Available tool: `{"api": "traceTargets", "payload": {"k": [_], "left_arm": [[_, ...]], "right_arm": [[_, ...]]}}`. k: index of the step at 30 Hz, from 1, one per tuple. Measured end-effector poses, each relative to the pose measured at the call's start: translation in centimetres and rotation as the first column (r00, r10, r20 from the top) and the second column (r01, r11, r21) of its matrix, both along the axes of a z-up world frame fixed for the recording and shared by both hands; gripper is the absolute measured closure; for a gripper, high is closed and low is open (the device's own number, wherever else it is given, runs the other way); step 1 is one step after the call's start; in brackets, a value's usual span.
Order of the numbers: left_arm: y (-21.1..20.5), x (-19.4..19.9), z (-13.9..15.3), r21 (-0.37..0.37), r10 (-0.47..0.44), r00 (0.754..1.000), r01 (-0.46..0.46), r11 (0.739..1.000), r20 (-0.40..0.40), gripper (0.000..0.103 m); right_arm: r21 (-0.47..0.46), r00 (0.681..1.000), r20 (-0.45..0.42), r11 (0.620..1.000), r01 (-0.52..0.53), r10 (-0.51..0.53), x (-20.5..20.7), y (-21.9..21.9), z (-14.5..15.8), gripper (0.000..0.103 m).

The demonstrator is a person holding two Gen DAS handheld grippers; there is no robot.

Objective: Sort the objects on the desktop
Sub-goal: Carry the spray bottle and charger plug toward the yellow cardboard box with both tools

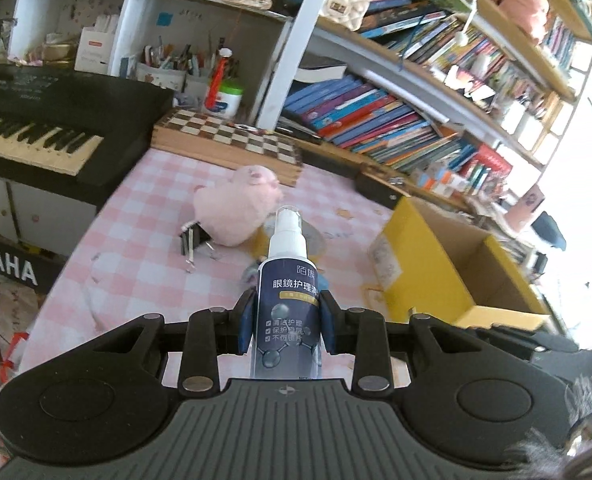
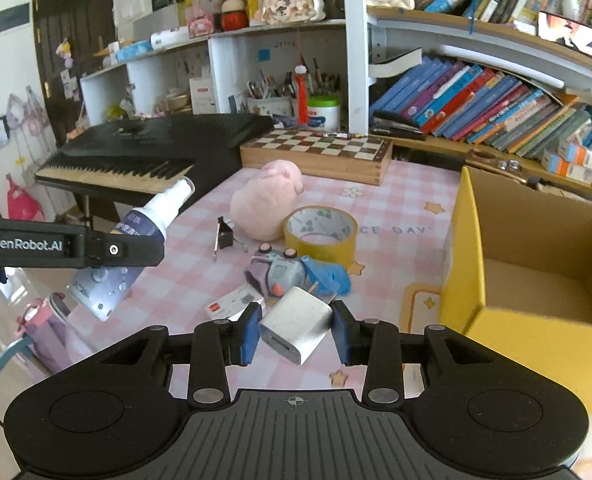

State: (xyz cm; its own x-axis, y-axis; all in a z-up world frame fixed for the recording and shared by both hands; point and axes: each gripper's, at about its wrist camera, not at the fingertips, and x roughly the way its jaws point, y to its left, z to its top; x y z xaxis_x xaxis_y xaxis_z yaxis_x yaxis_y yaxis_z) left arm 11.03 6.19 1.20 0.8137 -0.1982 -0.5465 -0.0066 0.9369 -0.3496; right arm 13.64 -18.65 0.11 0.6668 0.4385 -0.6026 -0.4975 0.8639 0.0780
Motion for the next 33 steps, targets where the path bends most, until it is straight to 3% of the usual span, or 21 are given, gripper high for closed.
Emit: {"api": "traceTargets", "payload": {"k": [19,33], "left_arm": [[-2.5,-7.9,0.9,-0.03,-0.16,0.987,0.16,0.987,0.028,0.073],[-7.2,-8.2,0.7,-0.023,-0.351,0.936,0.352,0.936,0.029,0.073]], "right_arm": [[0.015,0.989,-0.042,0.989,0.144,-0.143,-8.9,-3.5,0.6,0.066],[0.022,0.945,-0.065,0.946,0.322,-0.32,-12.3,-7.5,0.5,0.066]]}}
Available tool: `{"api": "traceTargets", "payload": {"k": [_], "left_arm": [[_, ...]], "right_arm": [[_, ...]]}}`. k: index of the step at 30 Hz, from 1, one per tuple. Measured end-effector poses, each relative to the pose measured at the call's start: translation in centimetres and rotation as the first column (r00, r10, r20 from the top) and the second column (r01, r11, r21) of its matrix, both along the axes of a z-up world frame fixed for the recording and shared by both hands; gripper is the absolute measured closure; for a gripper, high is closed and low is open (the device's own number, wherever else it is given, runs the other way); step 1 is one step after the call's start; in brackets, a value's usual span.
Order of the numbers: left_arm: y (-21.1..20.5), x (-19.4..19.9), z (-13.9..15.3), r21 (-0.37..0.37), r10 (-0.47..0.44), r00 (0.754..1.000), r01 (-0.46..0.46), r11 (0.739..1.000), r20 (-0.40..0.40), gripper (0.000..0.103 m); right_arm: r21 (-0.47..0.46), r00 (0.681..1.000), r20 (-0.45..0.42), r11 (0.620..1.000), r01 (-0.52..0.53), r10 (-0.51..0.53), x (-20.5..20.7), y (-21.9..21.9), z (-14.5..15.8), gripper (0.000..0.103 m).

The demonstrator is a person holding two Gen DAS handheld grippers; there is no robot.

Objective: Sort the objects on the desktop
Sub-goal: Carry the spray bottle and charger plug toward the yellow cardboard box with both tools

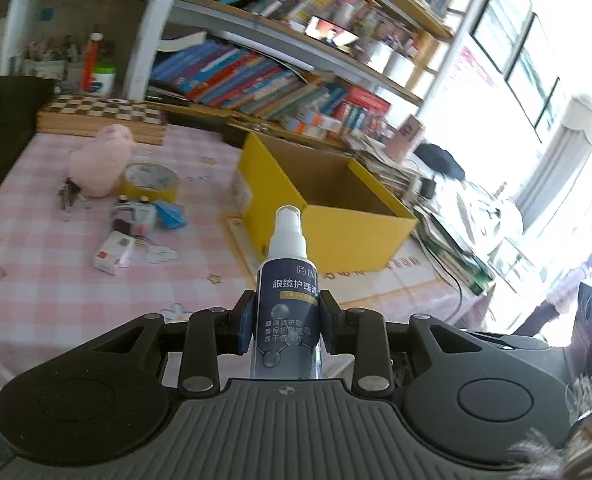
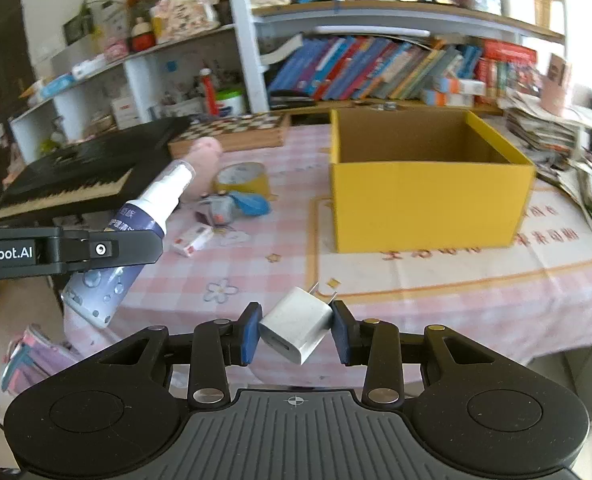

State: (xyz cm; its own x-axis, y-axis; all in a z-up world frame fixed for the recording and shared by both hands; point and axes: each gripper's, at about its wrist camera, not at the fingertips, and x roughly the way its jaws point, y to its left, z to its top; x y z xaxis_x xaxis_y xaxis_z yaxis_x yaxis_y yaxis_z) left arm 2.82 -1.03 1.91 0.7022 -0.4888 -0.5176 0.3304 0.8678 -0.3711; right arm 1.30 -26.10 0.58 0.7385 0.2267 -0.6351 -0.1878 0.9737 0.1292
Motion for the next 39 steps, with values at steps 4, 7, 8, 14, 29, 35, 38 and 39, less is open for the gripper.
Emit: {"api": "traceTargets", "payload": {"k": [4,7,8,14,29,35,38,39], "left_arm": [[-1.1,0.4,-0.1,-0.003,-0.044,0.999,0.044,0.999,-0.002,0.073],[-1.9,0.6,-0.2,0.002,-0.07,0.998,0.07,0.998,-0.002,0.073],[-2.1,0.7,-0.3,0.0,-0.078,0.997,0.078,0.997,-0.002,0.073],[-3.9,1.3,-0.3,0.0,-0.115,0.993,0.115,0.993,0.001,0.073],[-7.3,3.3,-0.1,0.004,-0.129,0.992,0.129,0.992,0.004,0.073],[-8.3,4.0,-0.2,0.002,-0.129,0.992,0.129,0.992,-0.001,0.073],[-9.2,4.5,-0.1,0.008,-0.13,0.992,0.13,0.992,-0.002,0.073],[-9.6,4.7,0.0,0.011,-0.13,0.991,0.13,0.991,-0.003,0.073]], "right_arm": [[0.011,0.999,-0.001,0.998,0.054,-0.054,-0.5,-1.3,0.0,0.066],[0.014,0.997,-0.005,0.997,0.081,-0.081,-0.6,-2.2,0.0,0.066],[0.013,0.996,-0.004,0.996,0.089,-0.088,-0.6,-2.4,0.0,0.066],[0.012,0.993,-0.018,0.993,0.116,-0.116,-0.4,-3.9,-0.1,0.066],[0.002,0.992,-0.025,0.992,0.125,-0.125,1.7,-6.9,0.1,0.066],[0.001,0.993,-0.031,0.993,0.115,-0.115,2.9,-8.1,0.1,0.066],[0.005,0.993,-0.03,0.993,0.114,-0.114,3.5,-8.8,0.2,0.066],[0.008,0.993,-0.03,0.994,0.113,-0.113,3.7,-9.1,0.2,0.066]]}}
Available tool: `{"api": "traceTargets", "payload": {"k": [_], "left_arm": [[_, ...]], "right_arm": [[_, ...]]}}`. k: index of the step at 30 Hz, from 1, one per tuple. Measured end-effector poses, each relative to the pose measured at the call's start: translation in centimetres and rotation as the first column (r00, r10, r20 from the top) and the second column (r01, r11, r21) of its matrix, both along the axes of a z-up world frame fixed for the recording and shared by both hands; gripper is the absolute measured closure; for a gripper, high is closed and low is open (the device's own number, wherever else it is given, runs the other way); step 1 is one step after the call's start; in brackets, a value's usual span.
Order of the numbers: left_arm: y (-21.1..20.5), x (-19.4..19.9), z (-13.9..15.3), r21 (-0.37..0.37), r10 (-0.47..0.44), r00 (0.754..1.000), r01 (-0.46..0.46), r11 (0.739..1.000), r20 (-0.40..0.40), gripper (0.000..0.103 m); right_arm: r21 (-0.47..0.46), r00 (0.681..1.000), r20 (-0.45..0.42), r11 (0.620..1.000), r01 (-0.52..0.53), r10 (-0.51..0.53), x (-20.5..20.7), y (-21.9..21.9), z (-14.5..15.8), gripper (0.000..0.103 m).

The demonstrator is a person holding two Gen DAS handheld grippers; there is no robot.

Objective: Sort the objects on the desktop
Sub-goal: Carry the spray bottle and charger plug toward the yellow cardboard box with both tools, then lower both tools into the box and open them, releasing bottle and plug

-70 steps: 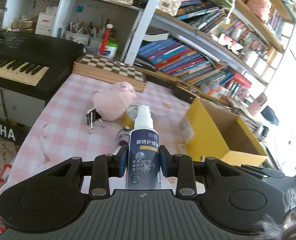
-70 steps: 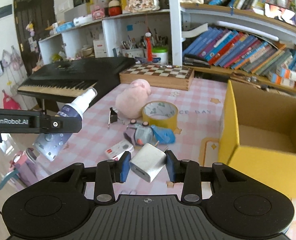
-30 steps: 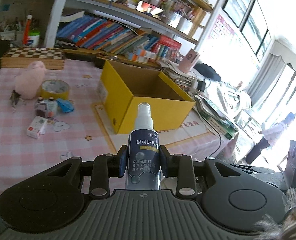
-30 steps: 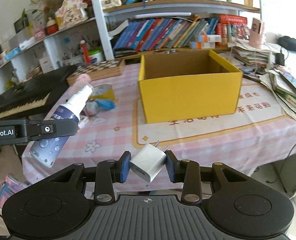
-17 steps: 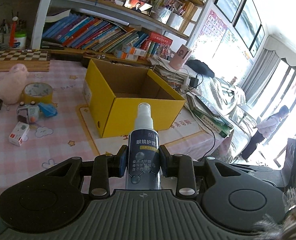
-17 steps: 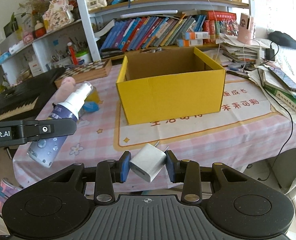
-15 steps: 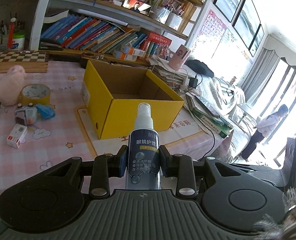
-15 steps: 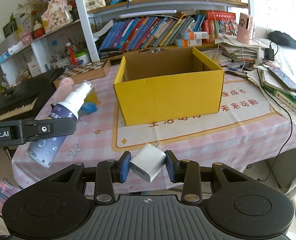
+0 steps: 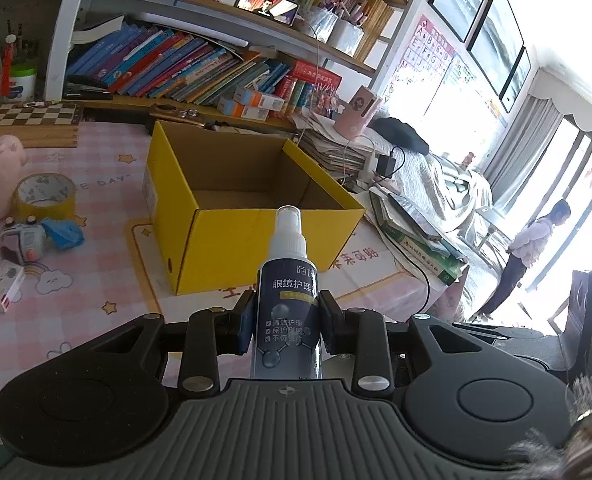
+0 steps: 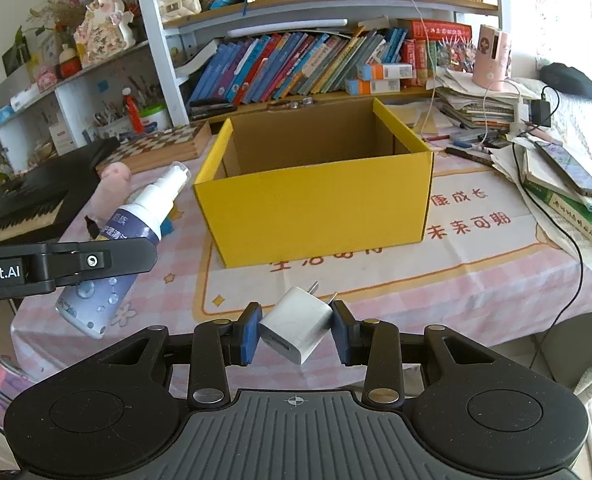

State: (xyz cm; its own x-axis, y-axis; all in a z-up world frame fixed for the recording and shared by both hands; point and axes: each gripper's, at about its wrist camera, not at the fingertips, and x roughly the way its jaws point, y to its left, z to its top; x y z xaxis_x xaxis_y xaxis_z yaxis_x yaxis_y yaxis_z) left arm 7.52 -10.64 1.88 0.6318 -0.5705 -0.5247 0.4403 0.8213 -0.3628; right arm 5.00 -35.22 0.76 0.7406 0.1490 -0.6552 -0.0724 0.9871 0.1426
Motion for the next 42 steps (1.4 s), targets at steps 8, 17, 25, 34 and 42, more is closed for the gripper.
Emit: {"api": "traceTargets", "payload": {"k": [8,17,25,34,42], "left_arm": [[-2.6,2.1,0.2,0.019,0.004,1.0,-0.004,1.0,-0.003,0.073],[-5.1,4.5,0.2,0.029,0.034,0.999,-0.033,0.999,-0.012,0.073],[-7.0,7.2,2.0,0.024,0.072,0.997,-0.073,0.997,0.039,0.073],[-9.0,12.4,4.1,0.062,0.083,0.992,-0.089,0.994,0.098,0.073],[-10.8,19.3,2.7,0.158,0.101,0.993,-0.108,0.982,0.055,0.073]], "right_arm": [[0.012,1.0,0.005,1.0,-0.02,0.02,2.2,-1.8,0.0,0.066],[0.014,0.998,0.009,0.998,-0.067,0.067,5.1,-4.1,-0.1,0.066],[-0.001,0.987,0.075,0.99,-0.14,0.139,8.4,-5.8,1.3,0.066],[-0.106,0.939,0.171,0.953,-0.285,0.299,14.2,-7.0,3.7,0.066],[-0.285,0.863,0.099,0.845,-0.452,0.495,20.9,-5.1,2.2,0.066]]}}
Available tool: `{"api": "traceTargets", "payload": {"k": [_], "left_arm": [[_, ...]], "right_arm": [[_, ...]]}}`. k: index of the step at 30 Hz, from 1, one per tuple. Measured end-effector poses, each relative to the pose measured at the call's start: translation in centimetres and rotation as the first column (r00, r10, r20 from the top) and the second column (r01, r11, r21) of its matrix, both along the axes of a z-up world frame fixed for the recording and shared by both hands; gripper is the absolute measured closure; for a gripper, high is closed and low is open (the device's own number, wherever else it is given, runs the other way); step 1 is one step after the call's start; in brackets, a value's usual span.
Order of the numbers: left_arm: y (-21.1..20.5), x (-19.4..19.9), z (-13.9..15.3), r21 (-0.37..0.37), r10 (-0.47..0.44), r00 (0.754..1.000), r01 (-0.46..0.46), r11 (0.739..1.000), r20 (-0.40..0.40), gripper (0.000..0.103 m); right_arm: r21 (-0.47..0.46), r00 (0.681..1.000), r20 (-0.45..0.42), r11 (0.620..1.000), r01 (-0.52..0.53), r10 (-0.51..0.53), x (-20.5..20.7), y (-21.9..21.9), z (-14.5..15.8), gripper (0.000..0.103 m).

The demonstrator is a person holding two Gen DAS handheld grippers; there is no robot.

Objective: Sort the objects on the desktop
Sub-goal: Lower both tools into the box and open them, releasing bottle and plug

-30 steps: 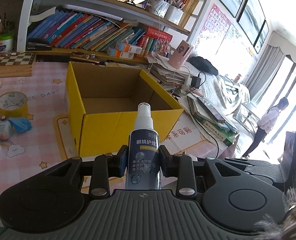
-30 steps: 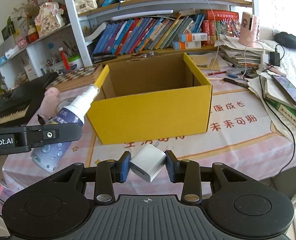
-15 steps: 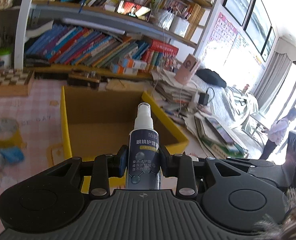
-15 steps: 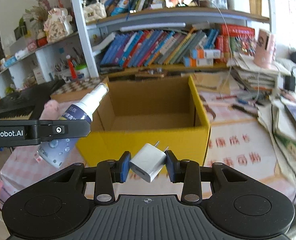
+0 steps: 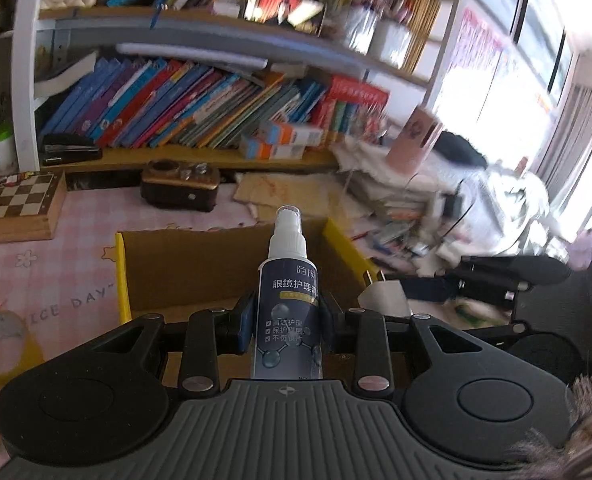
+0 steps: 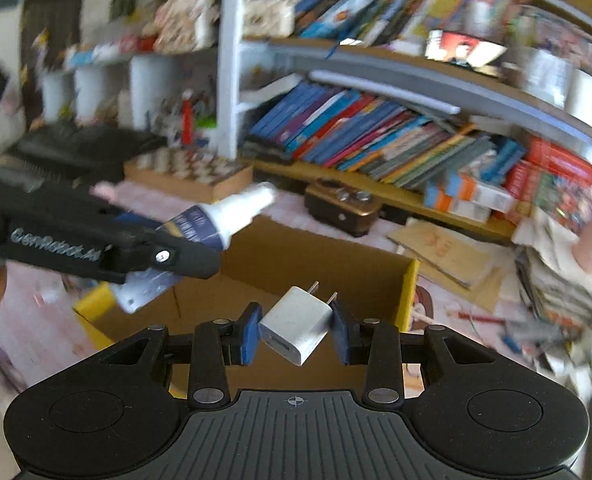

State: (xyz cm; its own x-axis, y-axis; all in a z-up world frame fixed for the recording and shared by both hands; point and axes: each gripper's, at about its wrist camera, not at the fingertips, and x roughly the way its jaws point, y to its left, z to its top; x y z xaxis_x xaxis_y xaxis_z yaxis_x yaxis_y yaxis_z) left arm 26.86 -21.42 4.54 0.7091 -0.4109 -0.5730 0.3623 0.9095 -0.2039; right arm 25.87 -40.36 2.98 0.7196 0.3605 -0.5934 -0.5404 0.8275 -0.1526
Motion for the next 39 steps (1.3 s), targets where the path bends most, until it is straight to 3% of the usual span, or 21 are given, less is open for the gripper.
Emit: {"api": "traceTargets", "payload": {"k": [2,6,11,16,18,19,21,24,31,36,39], "left_arm": [[-0.8,1.7,-0.9,0.062,-0.008,1.0,0.009,0.998,-0.022,0.073],[-1.7,5.4,-2.7,0.095,-0.023,0.992,0.035,0.995,-0.122,0.073],[-2.5,9.0,-4.4,0.162,-0.019,0.977,0.055,0.985,-0.211,0.073],[-3.3,10.9,-5.6,0.254,-0.001,0.963,0.072,0.965,-0.27,0.073],[-3.4,11.3,-5.7,0.25,-0.013,0.958,0.087,0.964,-0.286,0.068],[-3.3,11.4,-5.5,0.246,-0.016,0.959,0.089,0.965,-0.281,0.063],[-3.1,11.6,-5.2,0.243,-0.013,0.964,0.08,0.967,-0.266,0.04],[-2.7,11.9,-4.9,0.22,-0.003,0.968,0.06,0.974,-0.251,0.027],[-2.0,9.4,-3.0,0.19,-0.001,0.991,0.026,0.981,-0.133,0.017],[-0.7,5.8,-0.2,0.116,0.046,0.999,-0.045,0.992,-0.003,0.003],[0.1,2.9,1.2,0.072,0.076,0.994,-0.081,0.994,0.077,0.0]], "right_arm": [[-0.062,0.999,-0.013,0.997,-0.052,0.051,1.4,0.5,-0.9,0.066],[-0.142,0.988,-0.058,0.978,-0.15,0.143,4.3,1.7,-2.6,0.066],[-0.277,0.96,-0.119,0.92,-0.277,0.253,7.1,3.9,-4.6,0.066],[-0.325,0.94,-0.205,0.887,-0.328,0.273,9.5,5.1,-6.1,0.066],[-0.326,0.935,-0.224,0.883,-0.338,0.275,10.2,5.3,-6.3,0.066],[-0.317,0.932,-0.236,0.885,-0.341,0.274,10.5,5.3,-6.3,0.066],[-0.295,0.927,-0.254,0.891,-0.345,0.275,10.9,5.2,-6.2,0.066],[-0.263,0.922,-0.27,0.9,-0.347,0.277,11.3,4.9,-6.0,0.065],[-0.173,0.948,-0.225,0.948,-0.266,0.225,10.4,3.0,-4.0,0.058],[-0.042,0.981,-0.126,0.988,-0.152,0.145,7.9,0.4,-0.9,0.046],[0.032,0.995,-0.053,0.996,-0.085,0.087,6.2,-1.0,0.9,0.037]]}}
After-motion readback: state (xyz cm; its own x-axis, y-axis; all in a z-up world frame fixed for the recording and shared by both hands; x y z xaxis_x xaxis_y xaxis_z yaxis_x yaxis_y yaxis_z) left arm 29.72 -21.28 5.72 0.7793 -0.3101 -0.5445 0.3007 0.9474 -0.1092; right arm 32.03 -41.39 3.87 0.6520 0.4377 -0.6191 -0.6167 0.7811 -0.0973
